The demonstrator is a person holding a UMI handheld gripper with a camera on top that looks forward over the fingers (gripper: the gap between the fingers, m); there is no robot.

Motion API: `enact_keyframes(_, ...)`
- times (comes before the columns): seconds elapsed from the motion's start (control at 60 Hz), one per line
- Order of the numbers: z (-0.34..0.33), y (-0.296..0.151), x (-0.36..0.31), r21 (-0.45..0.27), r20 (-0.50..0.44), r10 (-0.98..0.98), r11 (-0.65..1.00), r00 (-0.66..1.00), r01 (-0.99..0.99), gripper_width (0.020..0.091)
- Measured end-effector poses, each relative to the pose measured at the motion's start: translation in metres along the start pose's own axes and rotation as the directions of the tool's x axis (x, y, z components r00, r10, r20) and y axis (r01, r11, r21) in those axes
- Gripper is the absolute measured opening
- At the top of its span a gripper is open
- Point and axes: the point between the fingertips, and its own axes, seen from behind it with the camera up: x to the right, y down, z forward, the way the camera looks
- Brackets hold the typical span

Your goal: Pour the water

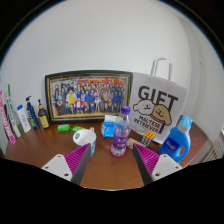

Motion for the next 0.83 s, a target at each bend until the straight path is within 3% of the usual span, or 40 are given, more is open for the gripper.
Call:
enact_keyframes(0.183, -0.103, 0.011, -0.038, -0.060, -0.027, -0.054, 0.997, 0.998, 0.052, 0.0853)
enact_keyframes(0.383, -0.189, 0.015, -0.088, -0.050, 0.004, -0.042, 0.998, 0.999, 0.042, 0.0856)
enact_keyframes(0.833, -0.235, 0.015, -0.120, -0.032, 0.004, -0.070, 0.997, 0.998, 0.071, 0.0856)
